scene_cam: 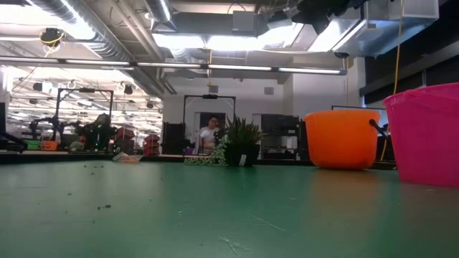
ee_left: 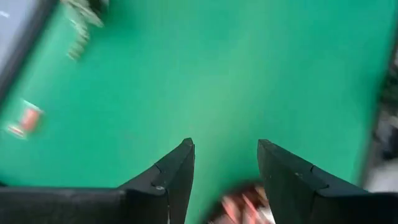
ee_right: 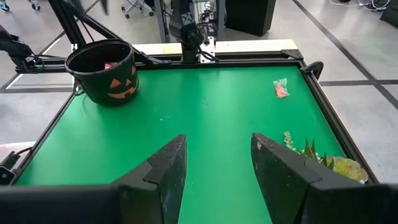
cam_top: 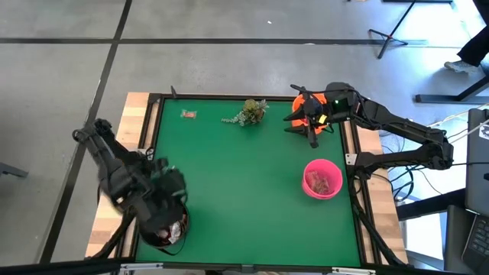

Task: Sort candy
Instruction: Put the orange candy into the pink bucket

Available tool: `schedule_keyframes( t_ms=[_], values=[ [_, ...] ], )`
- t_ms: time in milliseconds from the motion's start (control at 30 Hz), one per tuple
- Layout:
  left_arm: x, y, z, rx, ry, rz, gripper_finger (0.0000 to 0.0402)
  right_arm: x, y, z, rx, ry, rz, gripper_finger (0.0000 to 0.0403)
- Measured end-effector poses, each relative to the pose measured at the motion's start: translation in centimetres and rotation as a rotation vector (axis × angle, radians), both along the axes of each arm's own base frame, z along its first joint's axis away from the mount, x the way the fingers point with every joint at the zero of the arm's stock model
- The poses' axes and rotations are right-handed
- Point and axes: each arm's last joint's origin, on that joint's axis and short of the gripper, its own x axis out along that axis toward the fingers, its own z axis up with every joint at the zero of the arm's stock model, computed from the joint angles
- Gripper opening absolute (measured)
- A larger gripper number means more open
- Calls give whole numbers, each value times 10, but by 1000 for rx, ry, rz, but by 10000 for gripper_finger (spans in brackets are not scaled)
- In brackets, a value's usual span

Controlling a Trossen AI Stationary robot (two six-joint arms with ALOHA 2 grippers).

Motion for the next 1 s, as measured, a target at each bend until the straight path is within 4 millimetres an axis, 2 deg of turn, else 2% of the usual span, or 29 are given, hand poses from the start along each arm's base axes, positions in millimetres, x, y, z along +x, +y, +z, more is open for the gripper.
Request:
schedule_keyframes(
  t_ms=[300, 533, 733, 867, 1000],
  values=[
    [44, 66, 2, 176, 84, -7, 163, 0, 0, -1, 19, 13, -5, 177],
    [84, 126, 11, 274, -33, 39, 163, 0, 0, -1, 5, 12, 1, 177],
    [102, 177, 15, 250, -89, 52, 162, -4, 2, -3, 9, 46, 4, 177],
    [108, 213, -5, 148, -98, 152, 162, -7, 3, -5, 4, 69, 11, 177],
    [110, 246, -48, 77, -63, 238, 162, -10, 4, -5, 5, 81, 21, 177]
  ],
)
